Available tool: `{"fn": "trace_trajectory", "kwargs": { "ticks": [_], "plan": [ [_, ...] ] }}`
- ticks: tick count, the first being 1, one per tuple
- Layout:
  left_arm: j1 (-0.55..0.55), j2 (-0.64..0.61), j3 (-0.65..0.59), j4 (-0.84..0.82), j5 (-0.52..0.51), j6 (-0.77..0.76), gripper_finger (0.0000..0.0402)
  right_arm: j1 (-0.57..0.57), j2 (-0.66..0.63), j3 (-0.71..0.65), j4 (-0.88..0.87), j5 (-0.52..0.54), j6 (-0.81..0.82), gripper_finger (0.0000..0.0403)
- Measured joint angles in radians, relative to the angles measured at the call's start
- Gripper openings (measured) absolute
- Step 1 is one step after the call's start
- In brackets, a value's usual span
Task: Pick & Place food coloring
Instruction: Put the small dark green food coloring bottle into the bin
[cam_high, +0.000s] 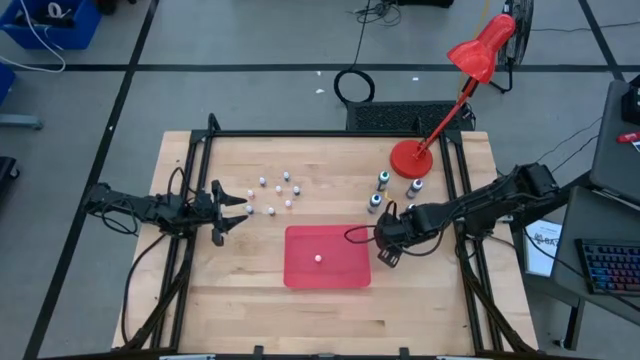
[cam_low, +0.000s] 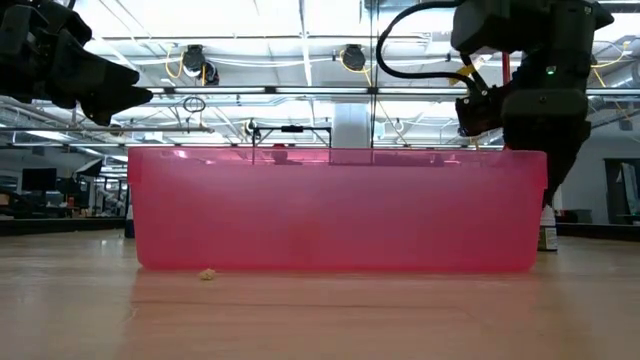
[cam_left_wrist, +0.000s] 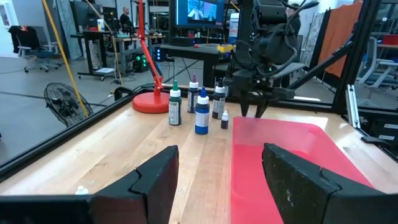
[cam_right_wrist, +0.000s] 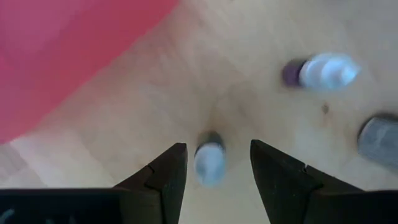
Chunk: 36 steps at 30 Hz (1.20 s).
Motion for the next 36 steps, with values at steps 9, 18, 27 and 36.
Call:
{"fn": "trace_trajectory", "kwargs": {
  "ticks": [9, 18, 27, 36],
  "plan": [
    [0.0, 0.0, 0.0, 0.0, 0.0, 0.0, 0.0232, -0.008, 0.03, 0.002, 0.025, -0.003, -0.042, 0.0164],
    [0.0, 0.0, 0.0, 0.0, 0.0, 0.0, 0.0232, -0.008, 0.111, 0.0, 0.044, -0.033, -0.055, 0.0164],
    [0.0, 0.0, 0.0, 0.0, 0.0, 0.0, 0.0232, -0.007, 0.127, 0.001, 0.054, -0.058, -0.057, 0.0164],
    [0.0, 0.0, 0.0, 0.0, 0.0, 0.0, 0.0232, -0.007, 0.127, 0.001, 0.045, -0.053, -0.051, 0.016]
  ]
}}
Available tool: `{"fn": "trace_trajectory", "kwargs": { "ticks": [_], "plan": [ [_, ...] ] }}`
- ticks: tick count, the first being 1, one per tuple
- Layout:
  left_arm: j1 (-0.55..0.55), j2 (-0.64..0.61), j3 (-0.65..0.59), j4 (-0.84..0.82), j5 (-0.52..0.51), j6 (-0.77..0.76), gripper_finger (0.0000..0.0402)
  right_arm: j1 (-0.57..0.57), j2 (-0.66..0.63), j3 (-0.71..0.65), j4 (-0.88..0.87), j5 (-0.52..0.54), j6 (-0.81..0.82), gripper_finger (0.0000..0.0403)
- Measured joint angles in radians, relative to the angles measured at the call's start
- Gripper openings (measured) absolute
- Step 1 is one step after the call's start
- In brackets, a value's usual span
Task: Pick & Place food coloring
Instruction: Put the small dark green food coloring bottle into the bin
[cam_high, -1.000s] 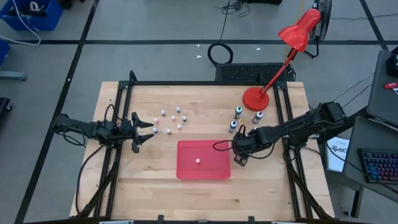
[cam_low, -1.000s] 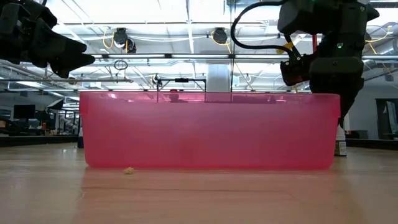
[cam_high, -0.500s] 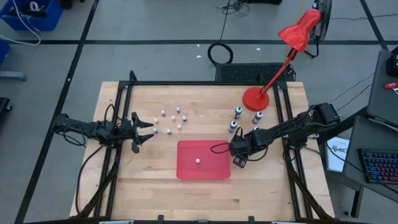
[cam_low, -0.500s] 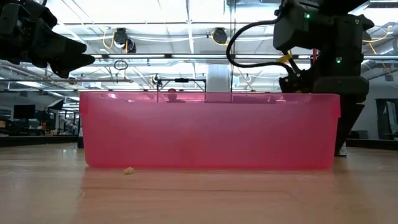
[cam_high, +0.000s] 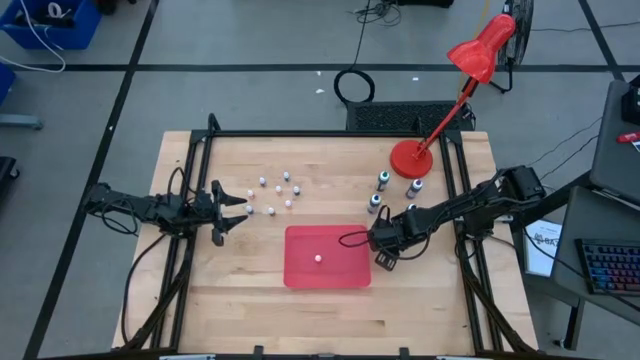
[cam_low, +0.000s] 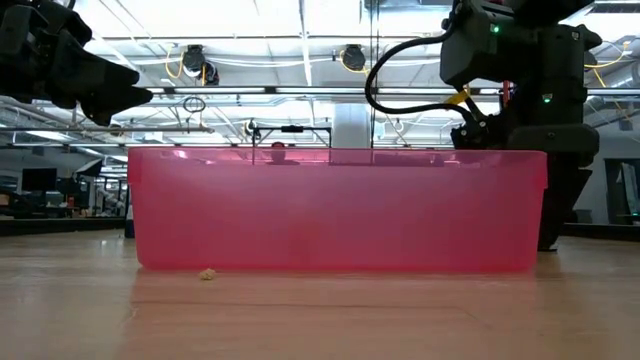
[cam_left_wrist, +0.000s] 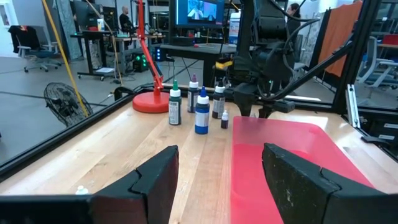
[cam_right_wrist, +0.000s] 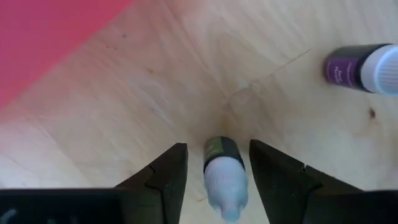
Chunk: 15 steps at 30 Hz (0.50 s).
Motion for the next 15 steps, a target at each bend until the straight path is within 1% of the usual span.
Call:
{"fn": "trace_trajectory", "kwargs": {
  "ticks": [2, 4, 9, 15],
  "plan": [
    [0.0, 0.0, 0.0, 0.0, 0.0, 0.0, 0.0232, 0.0, 0.0, 0.0, -0.001, 0.001, 0.0, 0.0148],
    [0.0, 0.0, 0.0, 0.0, 0.0, 0.0, 0.0232, 0.0, 0.0, 0.0, -0.001, 0.0, -0.009, 0.0127],
    [0.0, 0.0, 0.0, 0.0, 0.0, 0.0, 0.0232, 0.002, -0.001, 0.0, 0.003, -0.001, -0.066, 0.0056],
    [0.0, 0.0, 0.0, 0.0, 0.0, 0.0, 0.0232, 0.018, -0.027, 0.015, -0.005, -0.003, -0.103, 0.0056]
  ]
}}
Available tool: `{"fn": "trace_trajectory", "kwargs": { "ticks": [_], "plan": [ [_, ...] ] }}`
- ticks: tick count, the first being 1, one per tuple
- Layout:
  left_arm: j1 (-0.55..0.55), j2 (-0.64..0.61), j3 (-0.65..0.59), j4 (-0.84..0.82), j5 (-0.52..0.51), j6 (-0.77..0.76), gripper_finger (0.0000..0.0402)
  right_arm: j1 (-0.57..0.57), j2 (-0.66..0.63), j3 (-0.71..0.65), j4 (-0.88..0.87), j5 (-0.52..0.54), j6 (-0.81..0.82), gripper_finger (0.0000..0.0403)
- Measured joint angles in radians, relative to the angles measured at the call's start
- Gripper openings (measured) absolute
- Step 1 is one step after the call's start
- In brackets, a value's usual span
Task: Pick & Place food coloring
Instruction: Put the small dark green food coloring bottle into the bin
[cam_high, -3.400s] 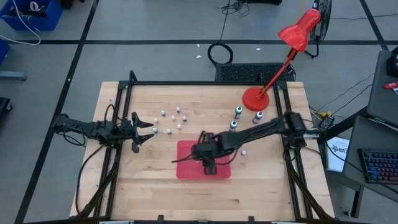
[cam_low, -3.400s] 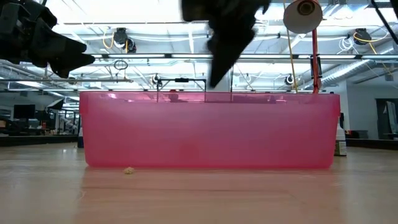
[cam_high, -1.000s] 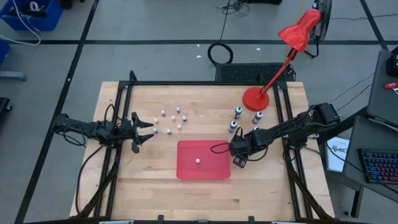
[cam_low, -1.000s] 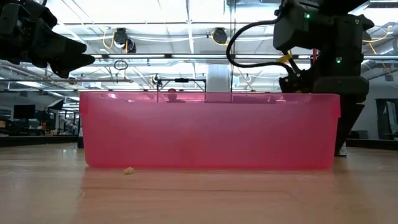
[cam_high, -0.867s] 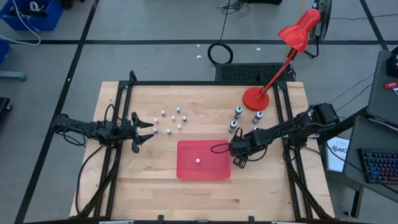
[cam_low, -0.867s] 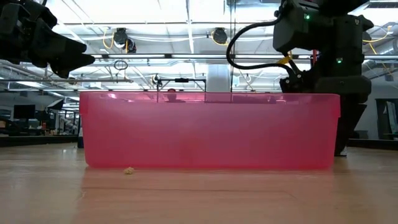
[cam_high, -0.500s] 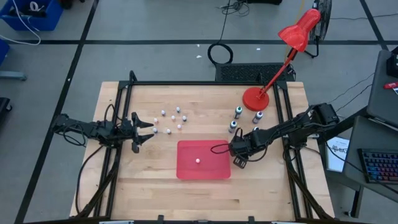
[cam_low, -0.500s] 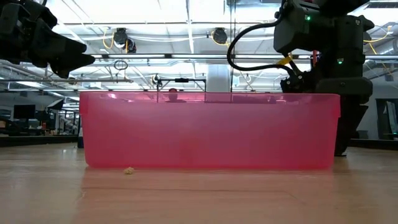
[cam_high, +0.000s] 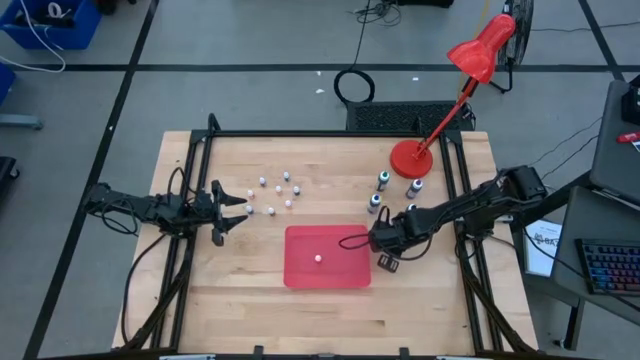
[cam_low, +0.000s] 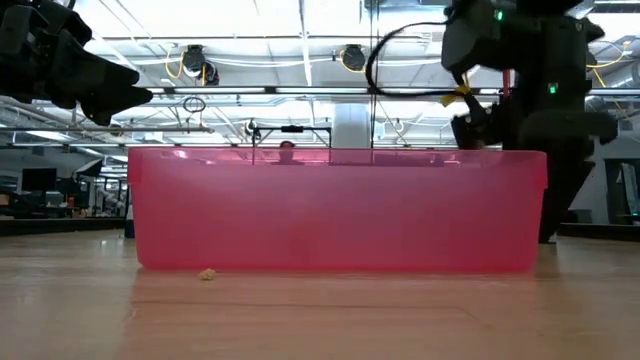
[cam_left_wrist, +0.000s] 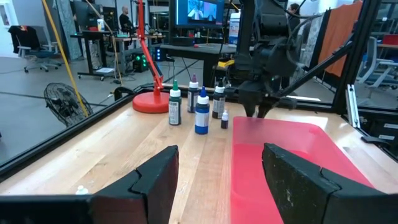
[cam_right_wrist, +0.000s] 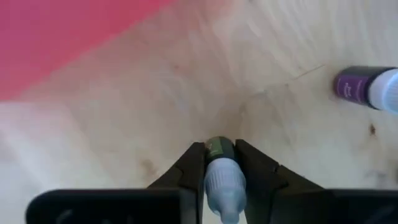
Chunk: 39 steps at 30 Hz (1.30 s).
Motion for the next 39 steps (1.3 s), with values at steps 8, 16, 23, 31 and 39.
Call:
{"fn": "trace_trajectory", "kwargs": {
  "ticks": [8, 16, 23, 31, 39],
  "plan": [
    [0.0, 0.0, 0.0, 0.0, 0.0, 0.0, 0.0232, 0.052, -0.018, 0.213, -0.087, 0.06, -0.052, 0.0056],
    [0.0, 0.0, 0.0, 0.0, 0.0, 0.0, 0.0232, 0.089, -0.013, 0.472, 0.026, 0.135, -0.231, 0.0056],
    [0.0, 0.0, 0.0, 0.0, 0.0, 0.0, 0.0232, 0.081, 0.138, 0.835, -0.233, 0.147, -0.317, 0.0056],
    [0.0, 0.0, 0.0, 0.0, 0.0, 0.0, 0.0232, 0.049, 0.425, 1.202, -0.571, 0.216, -0.38, 0.0056],
    [0.0, 0.0, 0.0, 0.0, 0.0, 0.0, 0.0232, 0.035, 0.622, 1.195, -0.632, 0.21, -0.451, 0.0056]
  ]
}}
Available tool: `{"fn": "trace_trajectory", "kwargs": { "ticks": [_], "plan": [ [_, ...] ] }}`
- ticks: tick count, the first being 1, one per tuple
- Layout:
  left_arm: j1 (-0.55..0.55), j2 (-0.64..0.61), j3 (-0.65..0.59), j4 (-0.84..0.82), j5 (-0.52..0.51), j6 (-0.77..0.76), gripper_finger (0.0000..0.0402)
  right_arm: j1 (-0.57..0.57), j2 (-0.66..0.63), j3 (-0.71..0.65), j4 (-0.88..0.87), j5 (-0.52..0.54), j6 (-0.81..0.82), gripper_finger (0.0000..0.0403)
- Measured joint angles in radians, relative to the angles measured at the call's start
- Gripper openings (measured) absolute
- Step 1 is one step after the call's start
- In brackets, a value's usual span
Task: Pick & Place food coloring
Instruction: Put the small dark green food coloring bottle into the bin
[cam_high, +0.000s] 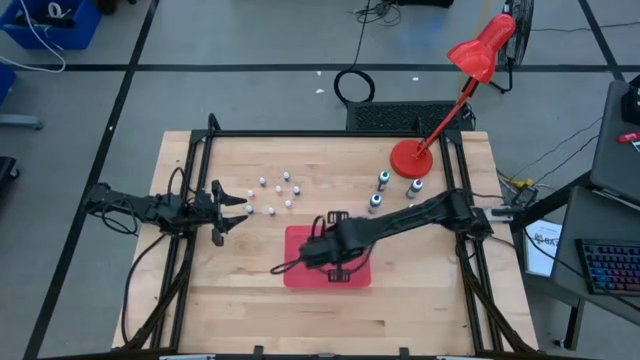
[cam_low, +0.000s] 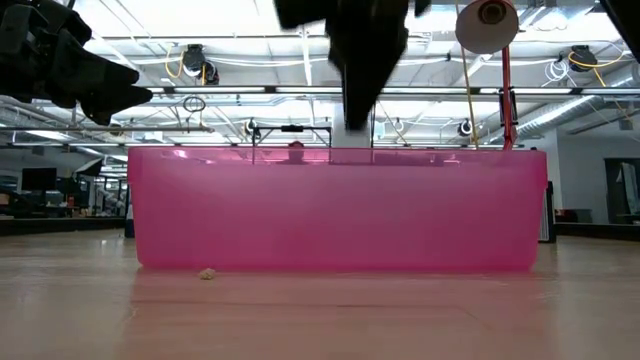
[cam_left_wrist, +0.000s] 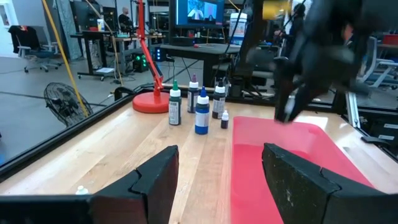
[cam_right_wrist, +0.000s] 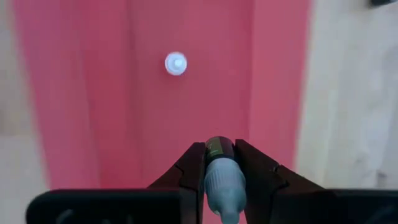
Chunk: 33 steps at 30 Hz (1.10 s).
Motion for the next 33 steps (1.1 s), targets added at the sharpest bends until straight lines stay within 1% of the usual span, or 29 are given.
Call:
{"fn": "trace_trajectory", "kwargs": {
  "ticks": [6, 8, 11, 14, 16, 21, 23, 29, 33],
  "plan": [
    [0.0, 0.0, 0.0, 0.0, 0.0, 0.0, 0.0232, 0.0, 0.076, -0.076, 0.026, 0.002, -0.014, 0.0056],
    [0.0, 0.0, 0.0, 0.0, 0.0, 0.0, 0.0232, -0.001, 0.078, -0.128, 0.064, 0.001, -0.014, 0.0056],
    [0.0, 0.0, 0.0, 0.0, 0.0, 0.0, 0.0232, -0.006, 0.066, -0.214, 0.166, -0.003, -0.02, 0.0056],
    [0.0, 0.0, 0.0, 0.0, 0.0, 0.0, 0.0232, -0.008, 0.05, -0.283, 0.249, -0.029, -0.02, 0.0056],
    [0.0, 0.0, 0.0, 0.0, 0.0, 0.0, 0.0232, -0.008, 0.047, -0.31, 0.292, -0.05, -0.018, 0.0056],
    [0.0, 0.0, 0.0, 0.0, 0.0, 0.0, 0.0232, -0.006, 0.044, -0.327, 0.303, -0.049, -0.017, 0.0056],
    [0.0, 0.0, 0.0, 0.0, 0.0, 0.0, 0.0232, -0.006, 0.044, -0.327, 0.302, -0.048, -0.012, 0.0069],
    [0.0, 0.0, 0.0, 0.0, 0.0, 0.0, 0.0232, -0.006, 0.027, -0.33, 0.301, -0.053, 0.005, 0.0135],
    [0.0, 0.0, 0.0, 0.0, 0.0, 0.0, 0.0232, -0.006, 0.015, -0.33, 0.305, -0.053, 0.005, 0.0155]
  ]
}}
